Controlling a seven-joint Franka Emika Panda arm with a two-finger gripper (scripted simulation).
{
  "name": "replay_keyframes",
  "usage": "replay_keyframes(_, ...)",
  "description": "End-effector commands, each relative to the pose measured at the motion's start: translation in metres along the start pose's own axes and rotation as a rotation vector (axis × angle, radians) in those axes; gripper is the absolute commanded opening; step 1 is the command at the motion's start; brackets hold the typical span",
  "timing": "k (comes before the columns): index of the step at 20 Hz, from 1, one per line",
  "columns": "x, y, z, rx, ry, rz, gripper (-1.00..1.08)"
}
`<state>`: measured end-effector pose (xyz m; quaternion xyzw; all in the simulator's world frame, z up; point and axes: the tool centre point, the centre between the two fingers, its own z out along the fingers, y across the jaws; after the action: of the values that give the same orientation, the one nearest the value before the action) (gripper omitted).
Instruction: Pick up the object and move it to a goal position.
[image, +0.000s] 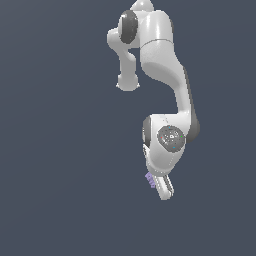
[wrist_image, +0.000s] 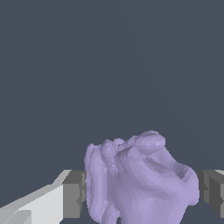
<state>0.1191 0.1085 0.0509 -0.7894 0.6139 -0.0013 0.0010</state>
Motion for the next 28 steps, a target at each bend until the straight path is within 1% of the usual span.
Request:
replay_keyframes(1, 0.001, 0.003, -0.009, 0.001, 0.000, 0.000, -1.00)
replay_keyframes(6, 0.005, 0.015, -0.033, 0.001, -0.001, 0.000, -1.00)
replay_keyframes(10, 0.010, 0.028, -0.062, 0.000, -0.002, 0.000, -1.00)
replay_keyframes(18, 0.023, 0.061, -0.135, 0.000, -0.004, 0.000, -1.00)
replay_keyframes(28, 0.041, 0.107, -0.240, -0.002, -0.004, 0.000, -1.00)
